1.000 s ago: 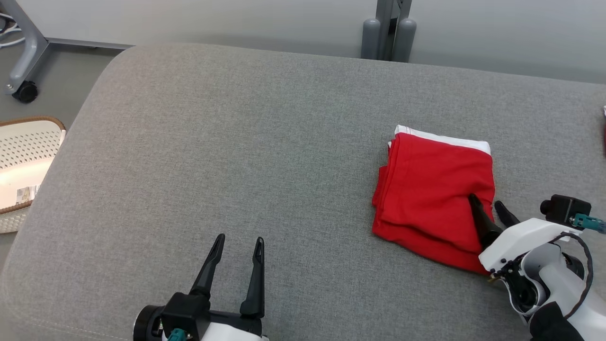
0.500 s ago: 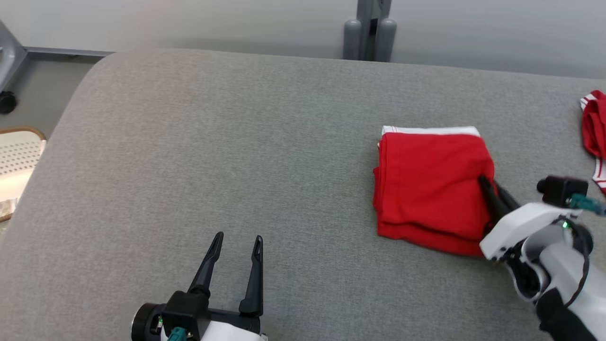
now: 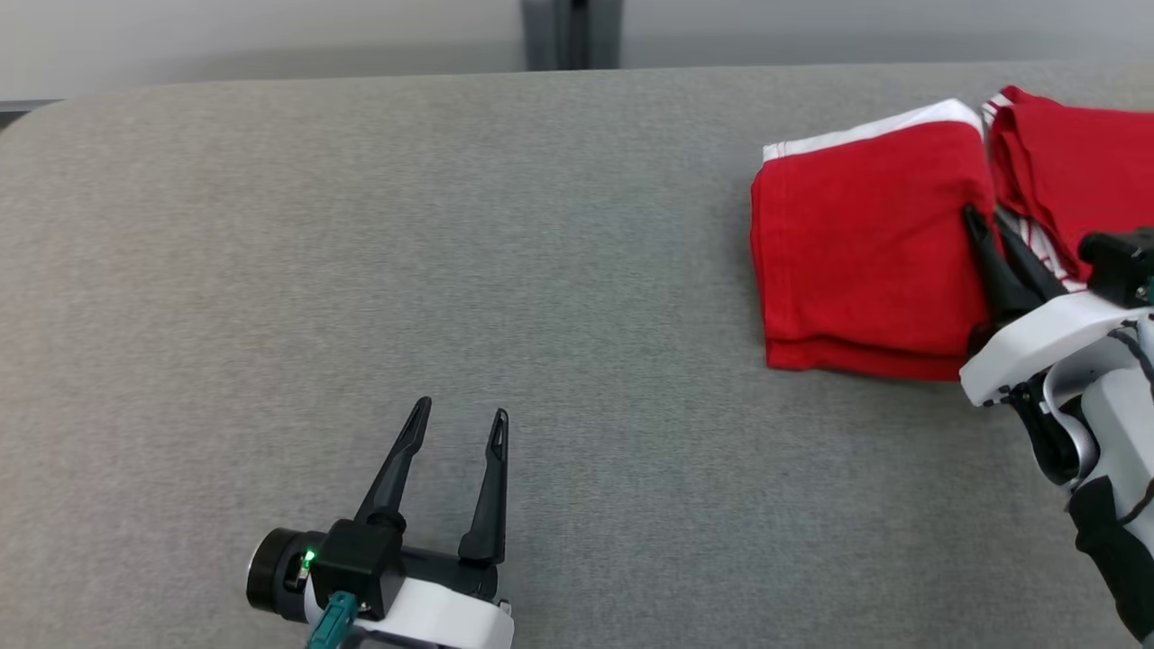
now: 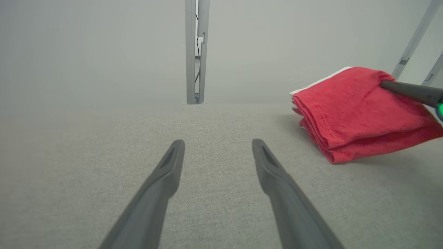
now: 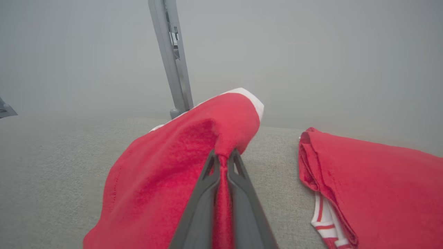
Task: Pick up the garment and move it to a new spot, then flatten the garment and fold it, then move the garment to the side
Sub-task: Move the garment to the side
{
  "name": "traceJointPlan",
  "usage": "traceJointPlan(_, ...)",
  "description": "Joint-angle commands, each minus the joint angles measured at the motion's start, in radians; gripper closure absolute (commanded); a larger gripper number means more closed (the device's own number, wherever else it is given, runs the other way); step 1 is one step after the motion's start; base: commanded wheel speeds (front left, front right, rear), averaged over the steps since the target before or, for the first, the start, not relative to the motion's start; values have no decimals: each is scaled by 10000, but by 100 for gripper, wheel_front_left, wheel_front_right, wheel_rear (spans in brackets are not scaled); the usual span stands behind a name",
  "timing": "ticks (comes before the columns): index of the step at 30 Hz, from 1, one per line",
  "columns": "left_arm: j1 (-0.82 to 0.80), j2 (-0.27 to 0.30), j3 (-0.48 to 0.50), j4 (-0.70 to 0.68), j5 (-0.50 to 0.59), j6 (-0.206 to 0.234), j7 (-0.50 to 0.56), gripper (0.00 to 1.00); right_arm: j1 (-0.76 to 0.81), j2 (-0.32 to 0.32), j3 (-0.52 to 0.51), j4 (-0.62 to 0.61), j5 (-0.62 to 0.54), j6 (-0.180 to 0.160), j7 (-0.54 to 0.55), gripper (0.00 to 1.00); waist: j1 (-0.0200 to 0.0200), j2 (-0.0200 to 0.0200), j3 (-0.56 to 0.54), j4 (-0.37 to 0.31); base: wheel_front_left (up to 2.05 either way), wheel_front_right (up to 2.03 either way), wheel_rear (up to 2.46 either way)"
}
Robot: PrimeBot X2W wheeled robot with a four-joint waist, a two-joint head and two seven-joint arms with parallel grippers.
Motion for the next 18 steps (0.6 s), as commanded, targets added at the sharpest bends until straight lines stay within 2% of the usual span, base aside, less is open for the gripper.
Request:
traceJointPlan(1,-215,58,48,-16,96,-41,-42,0,-107,-17,-85,-82,-118,0,-66,100,0,0,263,-373,0,0,0)
traceJointPlan(11,-674,212,30,-75,221,-172,24,0,-484,-14,-712,-515,-977,0,-65,100,0,0,917,-1398,0,0,0)
traceJointPlan(18,-1337,247,-188,-1097,374,-240,490,0,-1474,-686,-892,-359,-1581,-1,-66,100,0,0,1876,-1544,0,0,0)
